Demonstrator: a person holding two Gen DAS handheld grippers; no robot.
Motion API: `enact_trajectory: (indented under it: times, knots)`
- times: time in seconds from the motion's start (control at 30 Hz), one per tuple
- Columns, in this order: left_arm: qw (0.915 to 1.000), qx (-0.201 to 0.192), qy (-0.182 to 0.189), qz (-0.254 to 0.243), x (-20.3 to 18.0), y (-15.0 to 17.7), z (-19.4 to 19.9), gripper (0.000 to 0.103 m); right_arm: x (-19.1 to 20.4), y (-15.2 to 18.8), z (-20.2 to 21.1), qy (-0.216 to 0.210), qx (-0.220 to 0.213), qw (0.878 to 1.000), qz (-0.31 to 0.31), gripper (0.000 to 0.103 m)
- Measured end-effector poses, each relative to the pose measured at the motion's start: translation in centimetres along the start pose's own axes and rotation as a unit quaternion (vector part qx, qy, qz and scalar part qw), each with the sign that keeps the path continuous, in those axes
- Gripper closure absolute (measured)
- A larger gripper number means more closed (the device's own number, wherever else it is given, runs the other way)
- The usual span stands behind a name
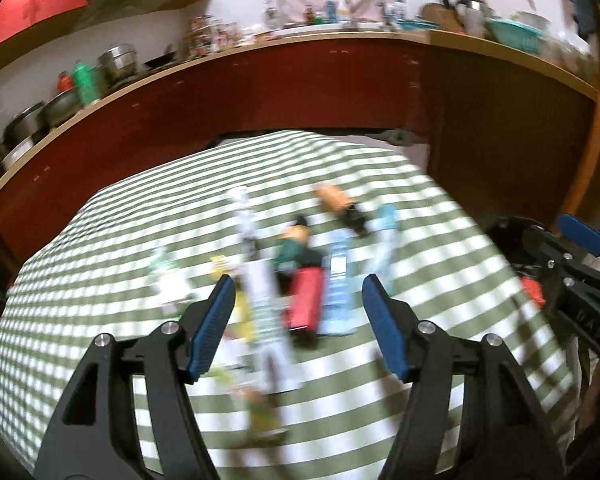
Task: Collect trash
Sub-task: 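Move both open tools back over the table, then grasp the light blue tube with the right tool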
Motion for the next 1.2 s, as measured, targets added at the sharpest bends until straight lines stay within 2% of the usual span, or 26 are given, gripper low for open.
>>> enact_trajectory:
  times: [0.23,0.5,0.63,0.87,1.0,1.1,1.2]
  knots:
    - [0.9970,0.013,-0.063,0.044,7.7,1.4,-0.6,0.038,5.2,-1.2,-2.3,-0.029,0.024,0.999,0.020,0.047]
    - [0.9913,0.036,-0.103,0.073,13.0,2.6,-2.0,0.038,8.8,-1.4,-4.4,-0.043,0.054,0.997,0.040,0.047]
    - [0.9888,0.038,-0.115,0.087,15.0,2.8,-2.3,0.038,10.3,-1.4,-5.1,-0.034,0.064,0.996,0.058,0.047]
    - [0.9873,0.043,-0.116,0.099,16.1,3.2,-2.8,0.036,10.3,-1.7,-7.1,-0.006,0.095,0.994,0.052,0.053]
    - [0.9870,0.050,-0.111,0.105,16.1,3.5,-3.3,0.036,10.6,-1.5,-7.9,-0.006,0.114,0.992,0.054,0.057]
    - [0.9873,0.051,-0.107,0.106,16.0,3.8,-3.4,0.036,10.5,-1.3,-8.0,-0.005,0.118,0.991,0.055,0.062]
    - [0.9876,0.052,-0.104,0.105,15.7,3.9,-3.5,0.035,10.1,-1.2,-8.0,-0.003,0.116,0.992,0.053,0.072]
Point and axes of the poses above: each gripper's, at about its wrist camera, not at the fingertips, and z roughly against the way its jaws point, x to its left, y to its underside, the point moved 4 cm from there along -z, roughly the way its jaws point, and after that the axes turned 3 degrees about z, right-handed, at the moved point
